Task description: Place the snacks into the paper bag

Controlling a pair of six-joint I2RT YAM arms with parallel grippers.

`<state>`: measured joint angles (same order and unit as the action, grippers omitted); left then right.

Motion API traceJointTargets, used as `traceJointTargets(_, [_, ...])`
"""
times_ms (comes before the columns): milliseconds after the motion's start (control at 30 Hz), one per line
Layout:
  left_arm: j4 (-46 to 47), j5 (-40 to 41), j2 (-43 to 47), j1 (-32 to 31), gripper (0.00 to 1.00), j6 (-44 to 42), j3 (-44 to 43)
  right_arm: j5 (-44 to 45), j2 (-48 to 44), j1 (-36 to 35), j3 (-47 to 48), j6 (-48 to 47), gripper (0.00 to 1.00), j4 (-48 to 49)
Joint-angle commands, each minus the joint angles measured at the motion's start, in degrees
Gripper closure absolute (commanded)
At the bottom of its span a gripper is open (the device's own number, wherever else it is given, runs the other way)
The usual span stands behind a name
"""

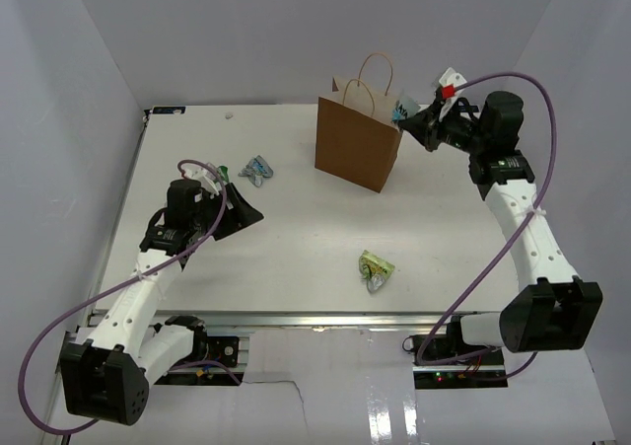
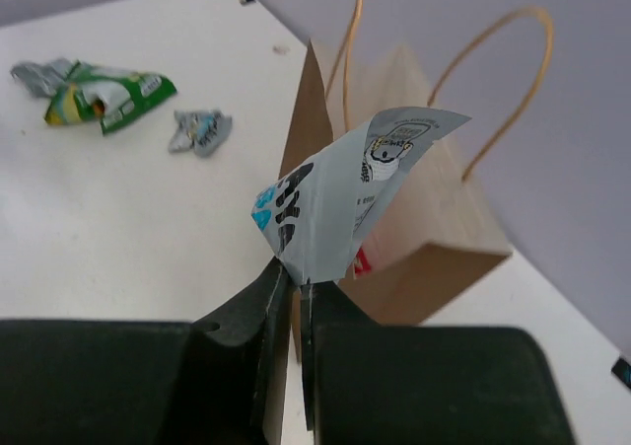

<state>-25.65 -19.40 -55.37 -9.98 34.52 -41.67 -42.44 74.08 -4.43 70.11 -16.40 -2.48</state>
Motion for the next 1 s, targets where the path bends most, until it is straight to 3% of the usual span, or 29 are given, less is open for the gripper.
traceJointTargets(0, [2.44, -3.36, 0.09, -0.13, 0.21, 0.37, 0.10, -5.64, 5.27, -1.02, 5.46, 6.54, 0.92, 8.44])
traceJointTargets(133, [2.62, -4.33, 0.35, -0.04, 0.21, 1.07, 0.27, -1.44, 13.34, -2.95, 13.54, 17.86, 0.92, 11.88])
traceJointTargets(300, [3.15, -6.43, 1.06, -0.04, 0.21, 2.21, 0.98, 4.11, 19.16, -4.01, 18.05, 19.31, 0.91, 11.01])
traceJointTargets(600, [5.78, -8.29, -1.92, -0.13, 0.21, 7.12, 0.46, 7.01, 17.68, -4.01, 17.43, 16.67, 0.49, 7.05])
traceJointTargets(800, [4.21, -0.57, -15.27, -0.57, 0.23, 15.64, -6.30, 5.44, 11.98, -2.52, 15.07, 16.67, 0.44, 3.02])
traceJointTargets(900, [0.70, 6.81, -24.12, -0.92, 0.29, 21.70, -13.15, 1.49, 7.68, -1.81, 12.78, 8.69, 0.39, -4.00])
traceJointTargets(967, [-4.72, 13.73, -29.24, -1.53, 0.30, 23.65, -20.70, -1.33, 5.47, -1.73, 9.10, 1.86, 0.27, -10.92])
